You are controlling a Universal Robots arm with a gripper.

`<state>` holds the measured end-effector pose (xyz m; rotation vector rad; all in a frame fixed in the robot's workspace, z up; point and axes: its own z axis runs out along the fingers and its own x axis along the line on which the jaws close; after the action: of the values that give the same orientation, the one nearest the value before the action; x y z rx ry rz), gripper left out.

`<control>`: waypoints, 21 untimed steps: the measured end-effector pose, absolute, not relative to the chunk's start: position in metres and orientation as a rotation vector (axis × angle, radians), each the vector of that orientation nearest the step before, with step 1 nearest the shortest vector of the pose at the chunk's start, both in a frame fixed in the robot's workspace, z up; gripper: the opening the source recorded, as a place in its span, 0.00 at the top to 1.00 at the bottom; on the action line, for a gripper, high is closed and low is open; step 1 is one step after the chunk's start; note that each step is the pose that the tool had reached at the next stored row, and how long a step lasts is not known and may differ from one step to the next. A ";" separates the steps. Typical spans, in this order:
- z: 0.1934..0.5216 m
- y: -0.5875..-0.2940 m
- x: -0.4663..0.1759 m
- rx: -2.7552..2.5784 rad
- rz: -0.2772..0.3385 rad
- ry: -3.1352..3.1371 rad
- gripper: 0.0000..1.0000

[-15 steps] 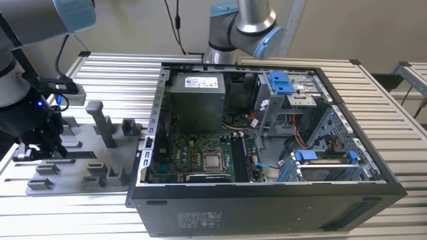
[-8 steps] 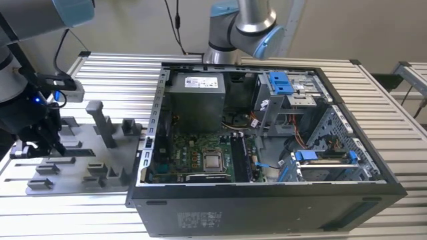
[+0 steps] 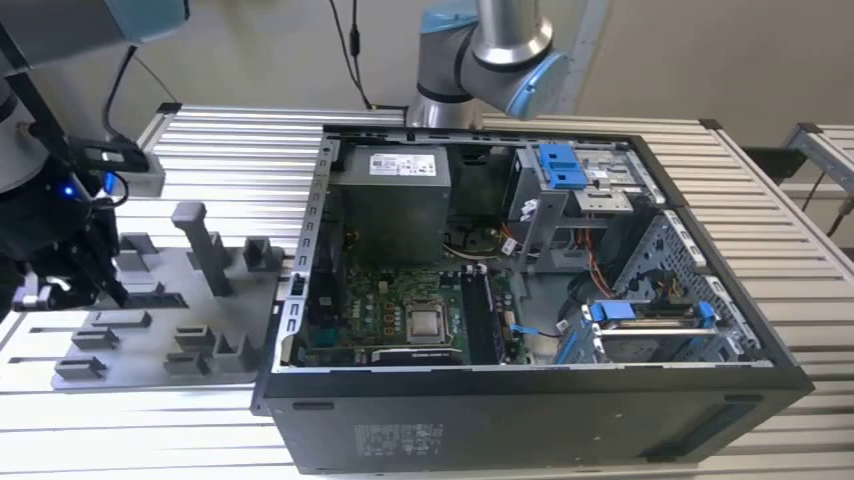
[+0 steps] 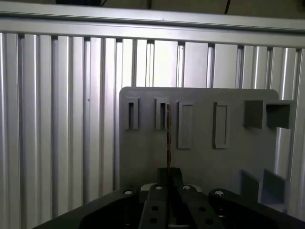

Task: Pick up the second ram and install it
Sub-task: 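Pick up the second ram and move it above second insertion slot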

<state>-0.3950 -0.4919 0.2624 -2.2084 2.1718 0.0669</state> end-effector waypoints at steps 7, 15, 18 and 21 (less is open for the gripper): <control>0.267 -0.492 -0.395 -2.208 0.067 2.172 0.86; 0.273 -0.492 -0.395 -2.208 0.067 2.172 0.86; 0.276 -0.492 -0.395 -2.208 0.067 2.172 0.86; 0.279 -0.492 -0.395 -2.208 0.067 2.172 0.86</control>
<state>-0.3950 -0.4919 0.2792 -2.2083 2.1717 0.0671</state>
